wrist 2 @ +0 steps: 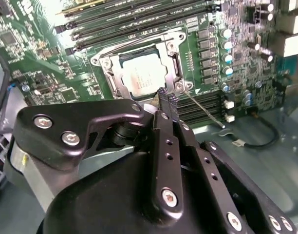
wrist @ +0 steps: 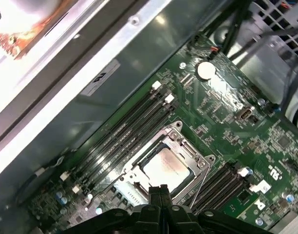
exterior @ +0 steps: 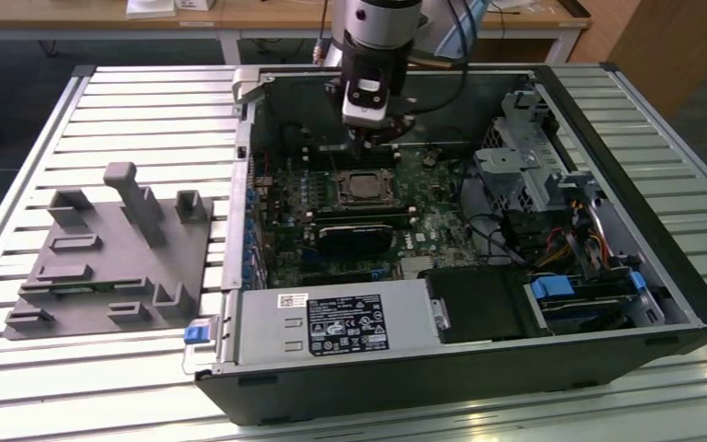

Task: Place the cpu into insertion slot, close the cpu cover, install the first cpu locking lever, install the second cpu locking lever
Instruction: 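Install the first cpu locking lever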

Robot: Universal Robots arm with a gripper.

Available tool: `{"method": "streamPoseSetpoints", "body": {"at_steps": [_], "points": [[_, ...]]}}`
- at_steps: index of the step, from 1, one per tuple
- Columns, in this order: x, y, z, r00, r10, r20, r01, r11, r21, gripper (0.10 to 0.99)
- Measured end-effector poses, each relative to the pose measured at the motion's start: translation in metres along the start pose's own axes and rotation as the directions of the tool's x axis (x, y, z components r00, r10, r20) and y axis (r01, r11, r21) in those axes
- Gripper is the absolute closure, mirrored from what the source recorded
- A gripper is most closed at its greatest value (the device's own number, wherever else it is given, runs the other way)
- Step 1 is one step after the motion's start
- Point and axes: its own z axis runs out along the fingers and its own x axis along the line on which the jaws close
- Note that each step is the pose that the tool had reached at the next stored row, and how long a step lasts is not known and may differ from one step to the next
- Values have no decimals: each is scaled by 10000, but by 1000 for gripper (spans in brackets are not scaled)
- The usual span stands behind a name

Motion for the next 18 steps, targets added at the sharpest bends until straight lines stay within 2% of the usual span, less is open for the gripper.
{"method": "streamPoseSetpoints", "body": {"at_steps": [4,7,10,14,16,18], "points": [[1,0,1,9978,-665,-3,665,9978,35,980],[0,-1,1,9927,-1203,-8,1203,9927,63,980],[0,-1,2,9845,-1752,-14,1752,9845,91,980],[0,0,3,9706,-2408,-11,2408,9705,111,980],[0,0,3,9656,-2600,-22,2600,9656,16,980],[0,-1,4,9615,-2747,-51,2746,9614,-153,980]]}}
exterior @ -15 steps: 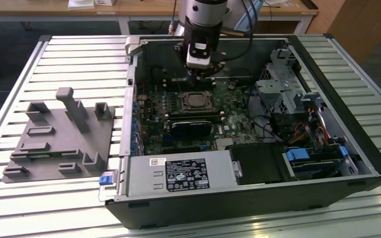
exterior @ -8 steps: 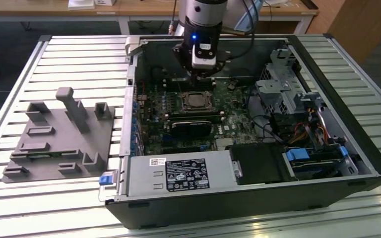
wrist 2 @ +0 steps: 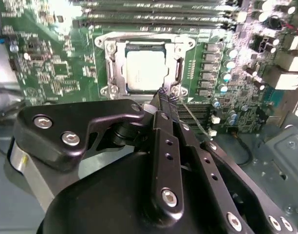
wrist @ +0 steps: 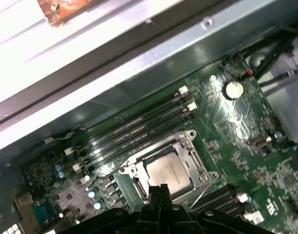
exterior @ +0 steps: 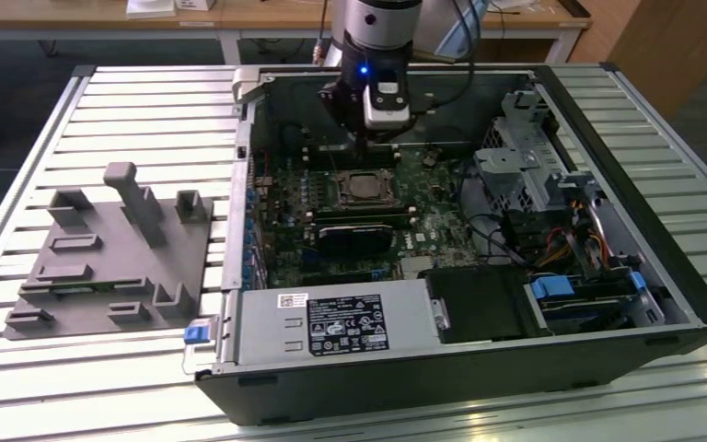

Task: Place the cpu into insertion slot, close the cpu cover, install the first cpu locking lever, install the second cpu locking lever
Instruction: 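Install the first cpu locking lever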

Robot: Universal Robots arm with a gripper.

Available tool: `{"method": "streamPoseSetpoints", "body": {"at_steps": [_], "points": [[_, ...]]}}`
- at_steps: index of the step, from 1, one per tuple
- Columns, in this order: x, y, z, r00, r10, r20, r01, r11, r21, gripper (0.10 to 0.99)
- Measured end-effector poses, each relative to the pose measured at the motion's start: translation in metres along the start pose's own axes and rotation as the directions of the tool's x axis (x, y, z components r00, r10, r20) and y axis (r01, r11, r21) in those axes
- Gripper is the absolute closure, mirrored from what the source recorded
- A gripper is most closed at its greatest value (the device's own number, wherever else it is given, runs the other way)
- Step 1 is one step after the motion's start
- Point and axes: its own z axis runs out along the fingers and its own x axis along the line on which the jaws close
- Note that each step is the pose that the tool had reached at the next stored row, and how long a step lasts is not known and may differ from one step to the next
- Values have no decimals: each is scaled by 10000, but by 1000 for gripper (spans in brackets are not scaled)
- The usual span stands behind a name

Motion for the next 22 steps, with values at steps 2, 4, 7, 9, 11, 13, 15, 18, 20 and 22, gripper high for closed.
{"method": "streamPoseSetpoints", "body": {"at_steps": [2,4,7,9,11,13,15,18,20,22], "points": [[0,0,0,9999,-120,46,121,9998,-136,980],[0,0,0,9994,-238,233,244,9993,-277,980],[0,0,4,9974,-520,489,540,9977,-408,980],[-1,0,7,9950,-877,479,896,9952,-389,980],[-1,0,11,9913,-1234,465,1251,9915,-370,980],[-1,0,16,9860,-1606,450,1622,9861,-351,980],[-1,-1,18,9796,-1960,434,1975,9797,-332,980],[-1,-1,19,9678,-2485,411,2498,9678,-309,980],[-1,-1,19,9578,-2848,393,2860,9578,-293,980],[-1,-1,20,9470,-3191,376,3202,9469,-278,980]]}}
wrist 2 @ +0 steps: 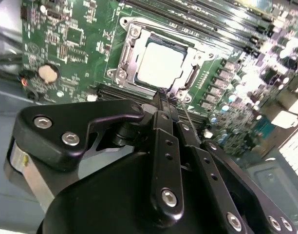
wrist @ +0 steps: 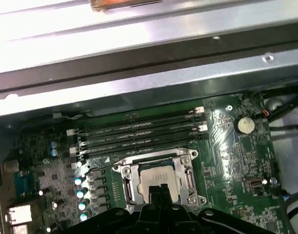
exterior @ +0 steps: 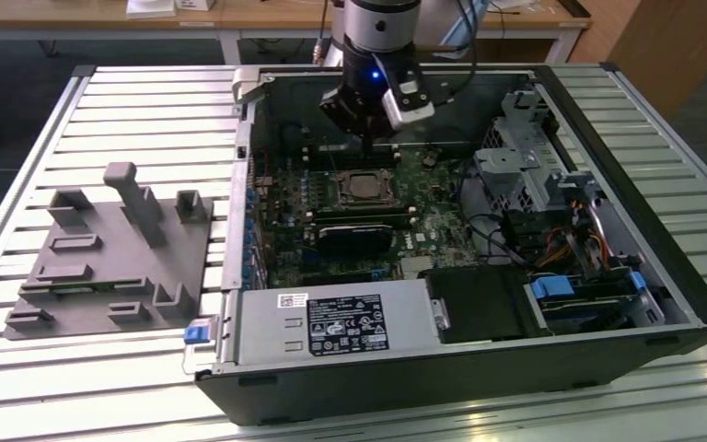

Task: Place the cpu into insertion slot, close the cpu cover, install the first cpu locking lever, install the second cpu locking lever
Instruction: 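Install the first cpu locking lever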

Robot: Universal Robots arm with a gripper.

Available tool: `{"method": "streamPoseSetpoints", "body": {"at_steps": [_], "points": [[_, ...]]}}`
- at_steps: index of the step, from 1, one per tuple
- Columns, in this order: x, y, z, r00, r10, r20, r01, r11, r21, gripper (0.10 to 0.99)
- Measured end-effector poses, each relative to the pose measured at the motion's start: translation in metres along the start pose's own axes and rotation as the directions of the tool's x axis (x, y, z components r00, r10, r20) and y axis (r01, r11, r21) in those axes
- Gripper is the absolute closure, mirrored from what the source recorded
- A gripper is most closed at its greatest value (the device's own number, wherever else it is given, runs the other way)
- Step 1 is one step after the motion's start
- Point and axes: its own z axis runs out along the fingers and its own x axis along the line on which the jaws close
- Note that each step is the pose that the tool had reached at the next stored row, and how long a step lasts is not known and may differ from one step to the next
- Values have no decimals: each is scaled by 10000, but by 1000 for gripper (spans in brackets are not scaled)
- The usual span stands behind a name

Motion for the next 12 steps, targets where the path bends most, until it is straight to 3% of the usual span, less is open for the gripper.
{"method": "streamPoseSetpoints", "body": {"at_steps": [4,8,12], "points": [[0,0,2,9974,-717,-55,717,9974,1,980],[0,0,2,9906,-1366,-105,1366,9906,-2,980],[6,-1,2,9862,-1653,-126,1653,9862,-4,980]]}}
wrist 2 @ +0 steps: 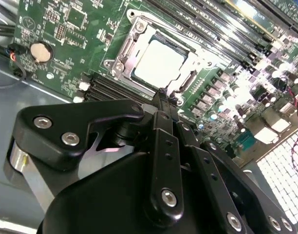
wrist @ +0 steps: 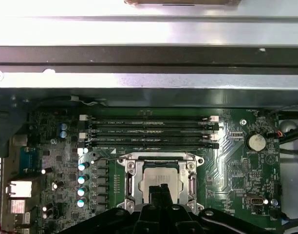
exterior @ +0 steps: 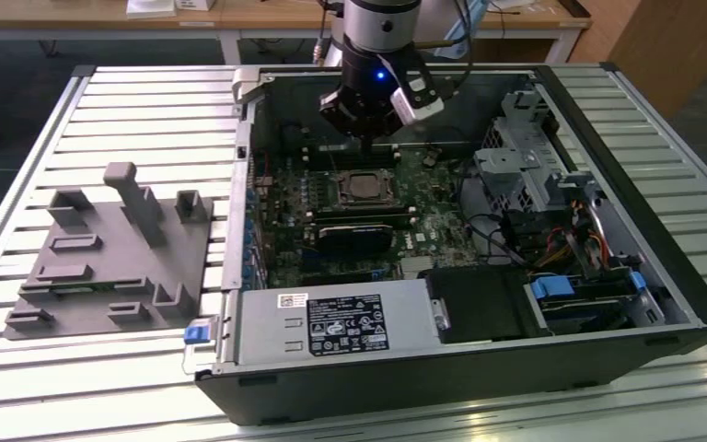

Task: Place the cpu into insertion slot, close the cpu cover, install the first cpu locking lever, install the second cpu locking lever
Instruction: 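Install the first cpu locking lever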

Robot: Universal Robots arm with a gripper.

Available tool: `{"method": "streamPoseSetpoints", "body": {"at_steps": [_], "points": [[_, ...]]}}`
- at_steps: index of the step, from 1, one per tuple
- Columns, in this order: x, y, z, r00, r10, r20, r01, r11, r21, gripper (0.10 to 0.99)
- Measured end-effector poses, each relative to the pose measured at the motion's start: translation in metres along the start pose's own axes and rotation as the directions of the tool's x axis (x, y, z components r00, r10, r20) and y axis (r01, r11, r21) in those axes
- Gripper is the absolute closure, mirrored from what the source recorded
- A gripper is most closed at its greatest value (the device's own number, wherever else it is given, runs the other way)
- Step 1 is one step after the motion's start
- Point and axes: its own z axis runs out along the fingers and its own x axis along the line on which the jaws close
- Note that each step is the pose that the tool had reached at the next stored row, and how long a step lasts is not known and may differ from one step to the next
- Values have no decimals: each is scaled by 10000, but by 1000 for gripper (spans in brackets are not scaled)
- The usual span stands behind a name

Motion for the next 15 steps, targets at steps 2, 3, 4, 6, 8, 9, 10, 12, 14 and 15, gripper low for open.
{"method": "streamPoseSetpoints", "body": {"at_steps": [2,3,4,6,8,9,10,12,14,15], "points": [[1,0,0,10000,0,0,0,10000,0,980],[5,0,0,10000,2,0,-2,10000,-1,980],[7,0,1,10000,2,0,-2,10000,-1,980],[8,0,1,10000,1,0,-1,10000,-1,980],[9,0,0,10000,1,-1,-1,10000,-1,980],[10,0,1,10000,2,0,-2,10000,-1,980],[10,0,0,10000,1,0,-1,10000,-1,980],[13,0,0,10000,2,0,-2,10000,-1,980],[14,0,0,10000,2,0,-2,10000,-1,980],[14,0,0,10000,1,0,-1,10000,-1,980]]}}
